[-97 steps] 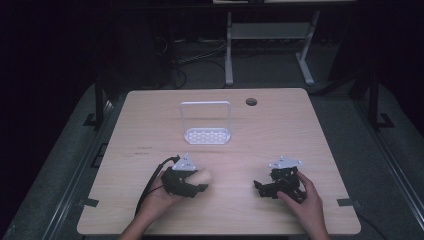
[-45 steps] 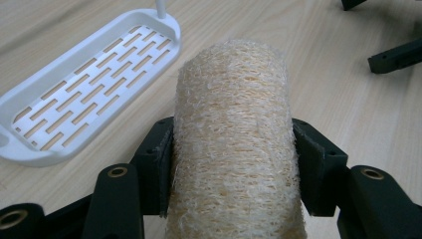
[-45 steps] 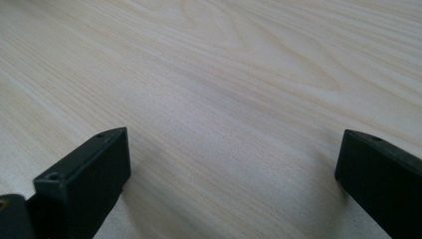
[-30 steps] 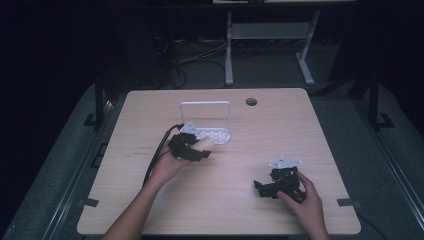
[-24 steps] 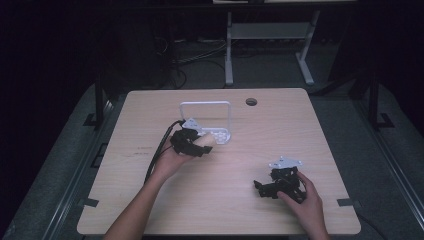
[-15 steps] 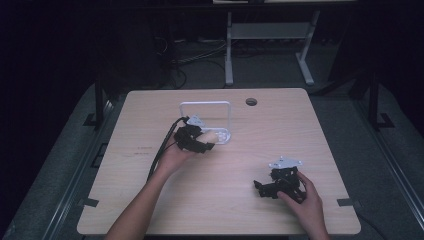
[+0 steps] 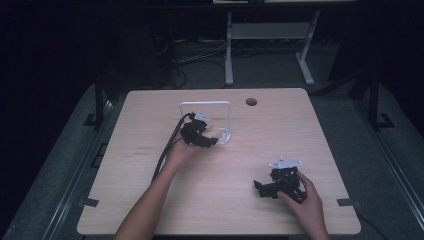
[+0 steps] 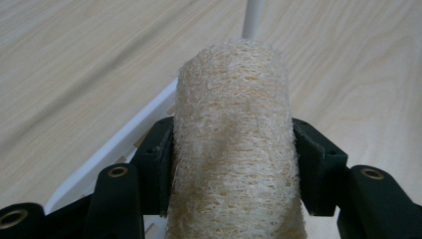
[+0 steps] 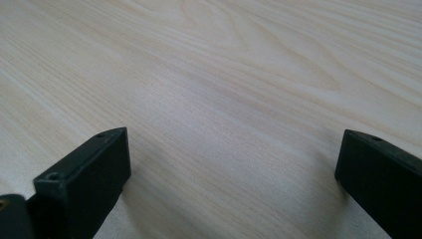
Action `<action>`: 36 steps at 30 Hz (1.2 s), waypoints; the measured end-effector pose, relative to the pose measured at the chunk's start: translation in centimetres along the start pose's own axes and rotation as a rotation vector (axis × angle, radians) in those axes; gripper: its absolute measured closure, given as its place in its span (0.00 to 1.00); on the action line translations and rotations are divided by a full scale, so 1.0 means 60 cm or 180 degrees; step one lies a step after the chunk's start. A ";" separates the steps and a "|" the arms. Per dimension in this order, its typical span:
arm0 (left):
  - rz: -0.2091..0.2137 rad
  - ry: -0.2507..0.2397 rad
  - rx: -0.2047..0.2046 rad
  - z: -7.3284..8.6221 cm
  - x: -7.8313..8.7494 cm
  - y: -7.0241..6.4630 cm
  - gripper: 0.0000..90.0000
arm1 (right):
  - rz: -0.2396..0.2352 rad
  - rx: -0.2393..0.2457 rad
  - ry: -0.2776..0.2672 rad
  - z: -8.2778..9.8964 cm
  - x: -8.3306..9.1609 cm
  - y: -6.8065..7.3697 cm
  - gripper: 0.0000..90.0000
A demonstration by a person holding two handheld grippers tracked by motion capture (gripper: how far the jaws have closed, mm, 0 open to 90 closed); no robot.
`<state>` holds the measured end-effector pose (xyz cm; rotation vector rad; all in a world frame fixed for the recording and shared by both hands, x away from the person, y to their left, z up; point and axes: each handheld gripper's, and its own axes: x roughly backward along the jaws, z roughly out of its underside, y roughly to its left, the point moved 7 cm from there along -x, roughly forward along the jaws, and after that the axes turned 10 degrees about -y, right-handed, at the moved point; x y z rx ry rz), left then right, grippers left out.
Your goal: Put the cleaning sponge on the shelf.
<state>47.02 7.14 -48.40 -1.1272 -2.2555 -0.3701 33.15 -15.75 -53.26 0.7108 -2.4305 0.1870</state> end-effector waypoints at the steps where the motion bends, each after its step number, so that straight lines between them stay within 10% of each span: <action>1: -0.0009 0.0008 -0.0004 -0.001 -0.003 0.001 0.46 | 0.0000 0.0001 0.0000 0.000 0.000 0.000 0.01; 15: -0.0096 0.0140 0.0074 0.005 -0.045 0.011 0.46 | 0.0000 0.0001 0.0002 0.000 0.000 0.000 0.01; 36: -0.0171 0.0111 0.0143 0.003 -0.031 0.012 0.36 | -0.0005 0.0005 0.0001 0.000 0.000 0.001 0.01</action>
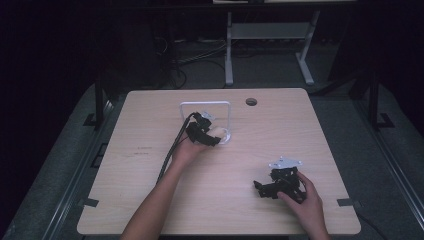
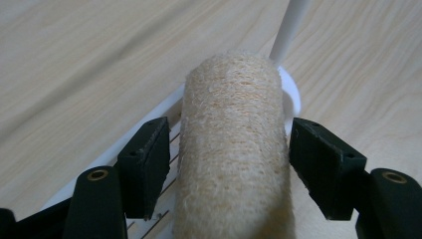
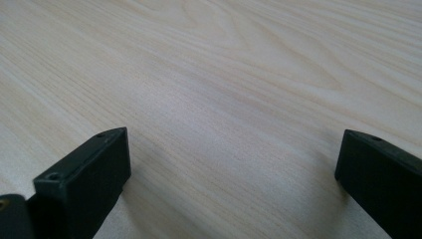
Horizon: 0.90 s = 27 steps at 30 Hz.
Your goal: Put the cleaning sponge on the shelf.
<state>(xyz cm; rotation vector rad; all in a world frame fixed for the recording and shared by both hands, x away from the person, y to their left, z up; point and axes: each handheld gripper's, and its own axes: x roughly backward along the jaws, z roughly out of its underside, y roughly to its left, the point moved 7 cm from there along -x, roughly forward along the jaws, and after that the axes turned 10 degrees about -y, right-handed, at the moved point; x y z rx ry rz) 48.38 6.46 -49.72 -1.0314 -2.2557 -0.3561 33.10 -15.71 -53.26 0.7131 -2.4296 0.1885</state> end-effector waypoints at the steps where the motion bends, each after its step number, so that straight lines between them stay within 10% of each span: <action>1: 0.0005 -0.0035 0.0016 -0.001 0.006 -0.001 0.36 | 0.0000 0.0000 0.0000 0.000 0.000 0.000 0.01; 9: 0.0005 -0.0202 0.0052 -0.005 0.042 -0.005 0.42 | 0.0001 -0.0006 -0.0003 0.000 0.000 0.000 0.01; 16: 0.0177 -0.0373 0.0078 -0.008 0.077 -0.025 0.72 | 0.0001 -0.0007 -0.0002 0.000 0.000 0.001 0.01; 21: 0.0335 -0.0365 0.0077 -0.001 0.083 -0.041 0.99 | 0.0001 -0.0007 -0.0002 0.000 0.000 0.001 0.01; 27: 0.0431 -0.0236 0.0049 0.018 0.071 -0.057 1.00 | 0.0001 -0.0007 -0.0002 0.000 0.000 0.001 0.01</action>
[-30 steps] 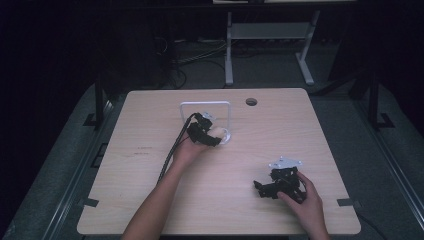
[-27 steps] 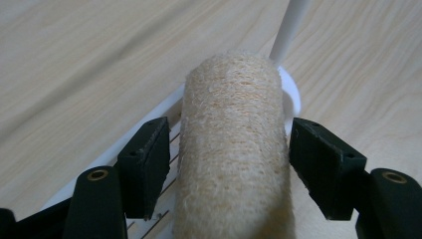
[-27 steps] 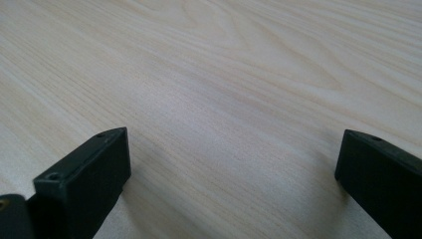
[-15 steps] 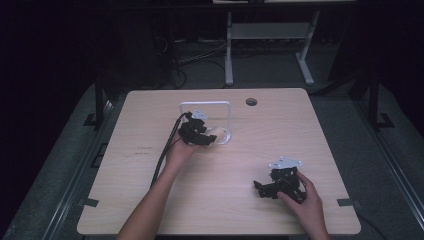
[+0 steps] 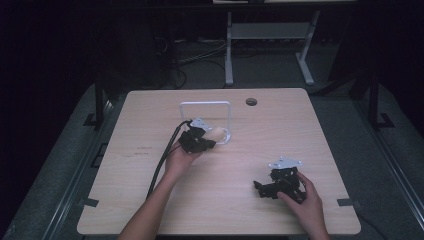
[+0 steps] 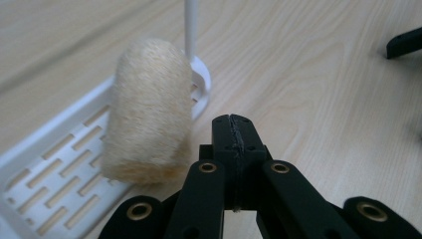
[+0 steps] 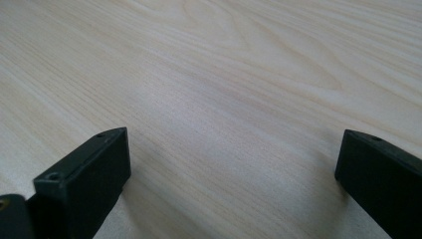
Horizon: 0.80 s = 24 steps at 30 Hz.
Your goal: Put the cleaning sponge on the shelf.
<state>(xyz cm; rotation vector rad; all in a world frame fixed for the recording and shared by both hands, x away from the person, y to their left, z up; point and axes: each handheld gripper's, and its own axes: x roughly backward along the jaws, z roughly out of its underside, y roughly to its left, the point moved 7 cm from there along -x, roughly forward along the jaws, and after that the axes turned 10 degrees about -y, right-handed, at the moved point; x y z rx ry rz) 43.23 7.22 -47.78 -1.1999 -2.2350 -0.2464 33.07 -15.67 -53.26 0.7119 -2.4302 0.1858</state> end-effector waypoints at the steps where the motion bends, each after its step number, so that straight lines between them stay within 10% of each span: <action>1: 0.0012 0.0019 -0.0010 0.004 -0.003 -0.001 1.00 | 0.0001 0.0000 0.0000 0.000 0.000 0.000 0.01; 24: -0.0230 0.0209 0.0135 0.045 -0.035 0.029 1.00 | 0.0000 -0.0001 0.0001 0.000 0.000 0.000 0.01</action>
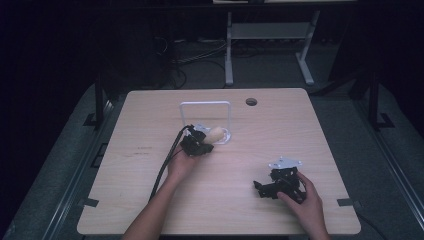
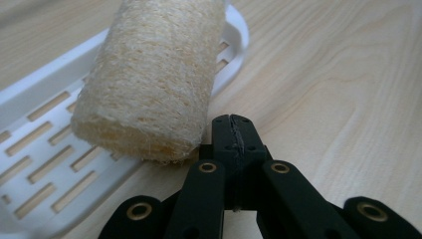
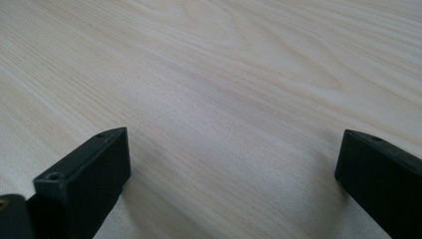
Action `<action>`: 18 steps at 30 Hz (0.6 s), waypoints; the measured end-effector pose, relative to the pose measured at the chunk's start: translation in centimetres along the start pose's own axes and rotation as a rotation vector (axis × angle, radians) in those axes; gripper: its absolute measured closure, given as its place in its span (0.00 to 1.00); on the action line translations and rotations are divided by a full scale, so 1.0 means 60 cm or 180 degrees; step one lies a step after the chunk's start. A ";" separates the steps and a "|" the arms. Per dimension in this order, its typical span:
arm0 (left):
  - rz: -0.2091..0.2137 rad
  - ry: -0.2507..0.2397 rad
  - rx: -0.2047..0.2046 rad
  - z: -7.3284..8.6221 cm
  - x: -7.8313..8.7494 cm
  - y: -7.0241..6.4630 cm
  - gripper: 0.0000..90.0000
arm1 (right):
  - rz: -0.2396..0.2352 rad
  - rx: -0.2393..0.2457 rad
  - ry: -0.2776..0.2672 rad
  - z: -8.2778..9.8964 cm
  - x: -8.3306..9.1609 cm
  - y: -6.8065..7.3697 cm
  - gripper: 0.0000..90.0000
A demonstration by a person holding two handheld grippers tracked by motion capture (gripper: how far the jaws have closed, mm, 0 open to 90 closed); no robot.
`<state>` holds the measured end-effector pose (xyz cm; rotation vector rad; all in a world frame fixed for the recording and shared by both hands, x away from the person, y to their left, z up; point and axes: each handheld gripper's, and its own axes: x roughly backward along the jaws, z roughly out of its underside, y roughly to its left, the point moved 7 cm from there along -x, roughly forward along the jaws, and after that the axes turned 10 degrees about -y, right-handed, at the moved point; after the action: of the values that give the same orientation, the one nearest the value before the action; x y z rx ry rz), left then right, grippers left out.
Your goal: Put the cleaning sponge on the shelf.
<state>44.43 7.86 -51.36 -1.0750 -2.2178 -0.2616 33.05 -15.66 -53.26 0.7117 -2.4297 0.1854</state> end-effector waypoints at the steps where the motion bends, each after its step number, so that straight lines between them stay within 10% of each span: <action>1: -0.0015 0.0000 0.0014 0.000 0.001 0.002 1.00 | 0.0000 0.0001 0.0000 0.000 0.000 0.000 0.01; 18: -0.0278 -0.0037 0.0069 -0.003 0.022 0.048 1.00 | 0.0000 0.0001 0.0001 0.000 0.000 0.000 0.01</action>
<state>46.13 10.47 -50.69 -0.9717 -2.2759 -0.2691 33.05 -15.66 -53.25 0.7117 -2.4293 0.1860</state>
